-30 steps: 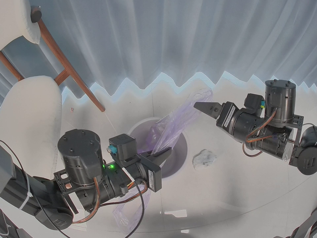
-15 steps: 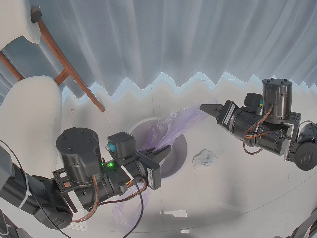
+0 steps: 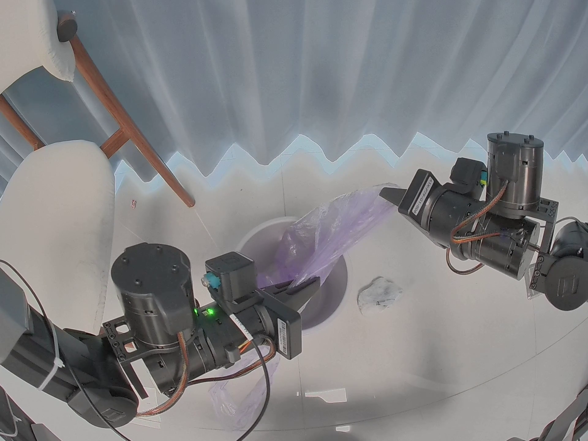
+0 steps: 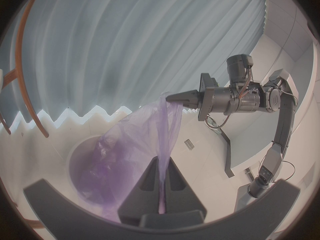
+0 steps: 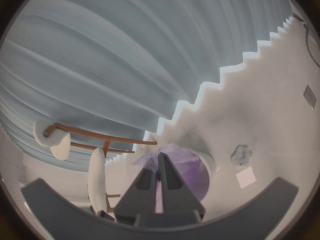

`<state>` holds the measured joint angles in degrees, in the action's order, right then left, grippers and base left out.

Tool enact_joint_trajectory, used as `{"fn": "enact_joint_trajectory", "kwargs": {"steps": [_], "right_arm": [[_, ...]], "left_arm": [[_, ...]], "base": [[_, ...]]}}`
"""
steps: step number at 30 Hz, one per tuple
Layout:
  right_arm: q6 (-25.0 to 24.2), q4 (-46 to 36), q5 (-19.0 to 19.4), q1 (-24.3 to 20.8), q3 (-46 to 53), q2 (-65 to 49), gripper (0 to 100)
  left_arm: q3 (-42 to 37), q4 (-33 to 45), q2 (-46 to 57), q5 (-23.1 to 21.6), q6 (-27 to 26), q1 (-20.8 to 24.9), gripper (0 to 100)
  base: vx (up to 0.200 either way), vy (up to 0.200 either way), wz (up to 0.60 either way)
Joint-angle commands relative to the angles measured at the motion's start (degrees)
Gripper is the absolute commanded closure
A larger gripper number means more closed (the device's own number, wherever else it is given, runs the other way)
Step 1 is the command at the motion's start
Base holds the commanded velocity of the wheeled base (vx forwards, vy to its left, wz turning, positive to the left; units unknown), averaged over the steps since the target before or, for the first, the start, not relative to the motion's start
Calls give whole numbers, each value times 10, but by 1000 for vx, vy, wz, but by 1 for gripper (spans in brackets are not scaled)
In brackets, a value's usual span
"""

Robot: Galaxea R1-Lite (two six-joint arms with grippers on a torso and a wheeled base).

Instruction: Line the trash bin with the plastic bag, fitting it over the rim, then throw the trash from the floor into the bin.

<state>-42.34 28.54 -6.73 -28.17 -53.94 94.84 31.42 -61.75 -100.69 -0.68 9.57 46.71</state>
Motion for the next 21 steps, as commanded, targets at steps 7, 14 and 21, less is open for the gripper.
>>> {"fn": "enact_joint_trajectory", "kwargs": {"steps": [7, 14, 21], "right_arm": [[23, 32, 6, -10, -14, 18, 100], [23, 35, 30, 21, -47, 20, 100], [18, 35, 115, 83, -51, 23, 100]], "left_arm": [[-9, -65, -50, -3, 3, -1, 100], [16, -111, -50, -3, 7, -15, 0], [19, -83, -46, -5, 7, -44, 0]], "base": [[0, 0, 0], [0, 0, 0], [0, 0, 0]]}}
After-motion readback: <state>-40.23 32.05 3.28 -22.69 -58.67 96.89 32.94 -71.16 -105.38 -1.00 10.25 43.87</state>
